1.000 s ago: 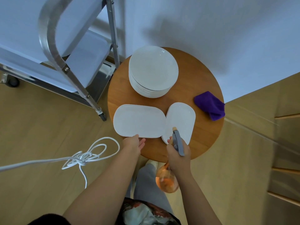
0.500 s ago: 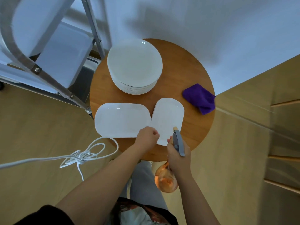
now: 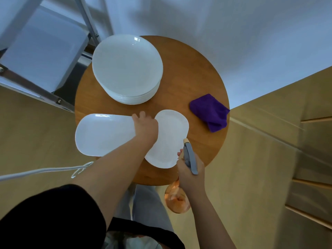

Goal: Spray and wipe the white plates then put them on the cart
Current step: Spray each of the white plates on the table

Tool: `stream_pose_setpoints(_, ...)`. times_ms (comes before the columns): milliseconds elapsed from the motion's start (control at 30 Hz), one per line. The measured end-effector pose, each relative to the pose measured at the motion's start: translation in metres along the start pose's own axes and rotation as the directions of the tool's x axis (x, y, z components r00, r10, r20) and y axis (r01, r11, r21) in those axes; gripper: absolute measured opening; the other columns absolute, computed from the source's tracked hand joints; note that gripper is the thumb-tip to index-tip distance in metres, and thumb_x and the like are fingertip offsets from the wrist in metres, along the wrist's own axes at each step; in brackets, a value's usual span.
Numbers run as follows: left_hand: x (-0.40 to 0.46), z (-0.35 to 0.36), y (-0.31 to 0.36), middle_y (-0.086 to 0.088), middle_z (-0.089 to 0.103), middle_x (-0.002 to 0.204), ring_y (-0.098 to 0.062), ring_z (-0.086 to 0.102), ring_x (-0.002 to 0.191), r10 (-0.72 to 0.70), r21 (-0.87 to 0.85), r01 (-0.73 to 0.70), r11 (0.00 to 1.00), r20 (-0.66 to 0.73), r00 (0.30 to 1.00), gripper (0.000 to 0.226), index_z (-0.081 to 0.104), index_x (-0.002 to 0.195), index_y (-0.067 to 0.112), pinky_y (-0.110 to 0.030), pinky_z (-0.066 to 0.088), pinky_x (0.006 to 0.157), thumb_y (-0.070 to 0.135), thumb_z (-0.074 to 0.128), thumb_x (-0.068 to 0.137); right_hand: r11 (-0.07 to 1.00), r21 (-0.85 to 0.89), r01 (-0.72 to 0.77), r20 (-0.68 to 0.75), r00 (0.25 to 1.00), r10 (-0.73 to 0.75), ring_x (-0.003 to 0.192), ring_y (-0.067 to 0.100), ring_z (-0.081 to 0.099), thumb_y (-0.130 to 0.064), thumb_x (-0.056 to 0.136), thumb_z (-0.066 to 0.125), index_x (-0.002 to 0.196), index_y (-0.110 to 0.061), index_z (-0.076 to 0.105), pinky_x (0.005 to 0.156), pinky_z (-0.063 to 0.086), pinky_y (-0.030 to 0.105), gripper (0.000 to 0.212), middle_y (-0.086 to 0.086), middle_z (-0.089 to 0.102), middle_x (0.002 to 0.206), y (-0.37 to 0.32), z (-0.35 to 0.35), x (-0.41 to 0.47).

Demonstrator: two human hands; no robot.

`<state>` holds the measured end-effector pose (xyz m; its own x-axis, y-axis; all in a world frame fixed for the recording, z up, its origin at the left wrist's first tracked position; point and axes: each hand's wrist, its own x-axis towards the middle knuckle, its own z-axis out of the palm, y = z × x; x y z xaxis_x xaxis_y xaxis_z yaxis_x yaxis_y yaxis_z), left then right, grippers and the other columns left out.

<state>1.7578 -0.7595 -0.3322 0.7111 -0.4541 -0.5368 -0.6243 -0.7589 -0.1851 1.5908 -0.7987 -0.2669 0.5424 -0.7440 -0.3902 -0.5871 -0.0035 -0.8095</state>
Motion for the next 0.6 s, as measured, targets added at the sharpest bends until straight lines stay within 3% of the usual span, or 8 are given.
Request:
stream_pose_setpoints(133, 0.007, -0.001, 0.001, 0.004, 0.053, 0.097, -0.021, 0.039, 0.112, -0.017, -0.015, 0.017, 1.0, 0.027, 0.999, 0.018, 0.061, 0.105, 0.023, -0.036, 0.03, 0.091, 0.033, 0.059, 0.09, 1.0, -0.022, 0.015, 0.044, 0.999, -0.014, 0.058, 0.012, 0.048, -0.001, 0.085, 0.059, 0.081, -0.014, 0.055, 0.05, 0.043, 0.008, 0.015, 0.004, 0.053, 0.069, 0.001, -0.003, 0.009)
stream_pose_setpoints(300, 0.016, 0.003, -0.005, 0.001, 0.058, 0.111, -0.021, 0.041, 0.113, 0.028, -0.074, -0.026, 0.997, 0.029, 0.999, 0.02, 0.059, 0.11, 0.019, -0.032, 0.032, 0.088, 0.029, 0.056, 0.093, 0.999, -0.051, 0.019, 0.068, 0.998, -0.016, 0.054, 0.009, 0.047, -0.002, 0.085, 0.061, 0.082, -0.014, 0.054, 0.052, 0.043, 0.007, 0.013, -0.006, 0.047, 0.064, 0.0, -0.003, 0.017)
stream_pose_setpoints(433, 0.02, 0.003, -0.007, -0.006, 0.056, 0.115, -0.021, 0.047, 0.11, 0.064, -0.324, -0.082, 0.942, -0.066, 0.996, 0.025, 0.054, 0.116, 0.01, -0.031, 0.042, 0.088, 0.024, 0.046, 0.097, 0.997, -0.064, 0.03, 0.074, 0.997, -0.026, 0.053, 0.004, 0.048, -0.003, 0.085, 0.061, 0.084, -0.012, 0.054, 0.052, 0.042, 0.007, 0.012, -0.01, 0.045, 0.063, 0.0, -0.002, 0.02)
stream_pose_setpoints(600, 0.009, -0.005, -0.002, -0.01, 0.064, 0.106, -0.02, 0.057, 0.081, 0.087, -0.603, -0.105, 0.791, -0.059, 0.994, 0.023, 0.047, 0.118, 0.009, -0.033, 0.05, 0.076, 0.023, 0.039, 0.102, 0.998, -0.054, 0.024, 0.065, 0.998, -0.021, 0.055, 0.004, 0.049, -0.001, 0.085, 0.06, 0.085, -0.011, 0.055, 0.052, 0.042, 0.006, 0.011, -0.009, 0.046, 0.064, -0.001, -0.002, 0.018)
